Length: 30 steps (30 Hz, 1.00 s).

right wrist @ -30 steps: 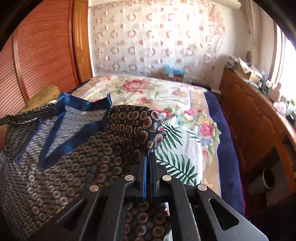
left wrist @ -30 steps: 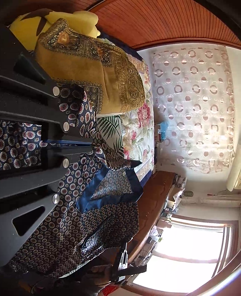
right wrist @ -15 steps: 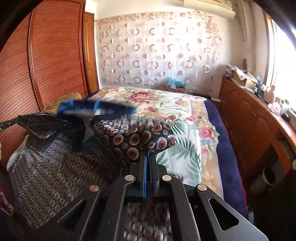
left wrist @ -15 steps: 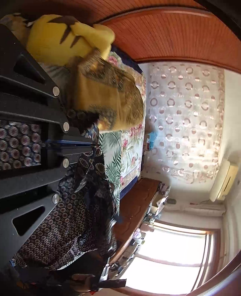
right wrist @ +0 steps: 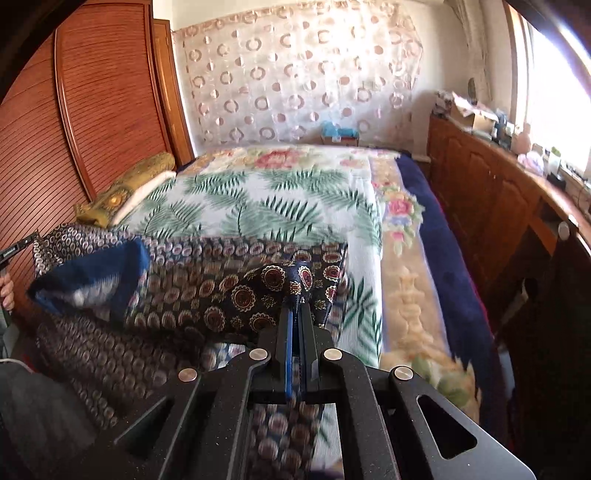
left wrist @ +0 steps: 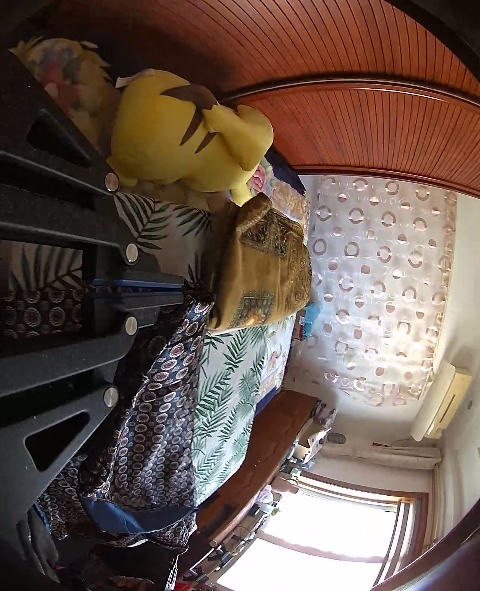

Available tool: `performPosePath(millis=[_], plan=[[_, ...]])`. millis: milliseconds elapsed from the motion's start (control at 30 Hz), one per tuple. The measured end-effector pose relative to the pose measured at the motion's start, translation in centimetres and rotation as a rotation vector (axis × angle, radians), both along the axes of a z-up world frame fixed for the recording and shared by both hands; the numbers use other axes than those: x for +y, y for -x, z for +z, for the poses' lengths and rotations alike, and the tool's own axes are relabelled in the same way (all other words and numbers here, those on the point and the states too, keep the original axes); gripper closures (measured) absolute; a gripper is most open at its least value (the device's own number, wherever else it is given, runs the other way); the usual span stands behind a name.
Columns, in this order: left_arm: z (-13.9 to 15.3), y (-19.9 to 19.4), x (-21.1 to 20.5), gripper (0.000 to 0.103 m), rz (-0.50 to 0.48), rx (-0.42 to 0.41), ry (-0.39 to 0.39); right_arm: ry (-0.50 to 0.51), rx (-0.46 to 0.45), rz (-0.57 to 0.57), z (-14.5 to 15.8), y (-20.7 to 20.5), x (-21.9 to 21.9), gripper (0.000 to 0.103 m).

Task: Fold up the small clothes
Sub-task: 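Lift the hem with both grippers, fold it toward the collar, release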

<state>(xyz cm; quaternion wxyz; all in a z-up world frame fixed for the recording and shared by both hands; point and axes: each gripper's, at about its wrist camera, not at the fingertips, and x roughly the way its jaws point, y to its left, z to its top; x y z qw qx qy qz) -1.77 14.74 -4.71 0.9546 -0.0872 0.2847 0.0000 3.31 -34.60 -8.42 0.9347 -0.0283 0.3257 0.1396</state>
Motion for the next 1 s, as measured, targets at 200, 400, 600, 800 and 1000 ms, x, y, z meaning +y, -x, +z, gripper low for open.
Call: performPosePath(millis=[200, 400, 600, 800, 1000], plan=[[0.6, 0.3, -0.1, 0.088, 0.016, -0.006, -0.025, 0.092, 0.04, -0.057, 0.1, -1.2, 1.0, 0.097], [2.4, -1.4, -0.3, 0.036, -0.034, -0.043, -0.021, 0.083, -0.06, -0.078, 3.3, -1.5, 1.3, 0.051], [1.2, -6.3, -0.5, 0.026, -0.04, 0.024, -0.031, 0.066, -0.068, -0.068, 3.1, -4.6, 2.0, 0.039], [-1.7, -10.5, 0.2, 0.026, -0.018, 0.139, -0.06, 0.044, 0.04, -0.054, -0.3, -10.5, 1.8, 0.038], [-4.3, -11.9, 0.4, 0.026, -0.036, 0.243, -0.06, 0.054, 0.123, -0.066, -1.9, -13.4, 1.4, 0.038]])
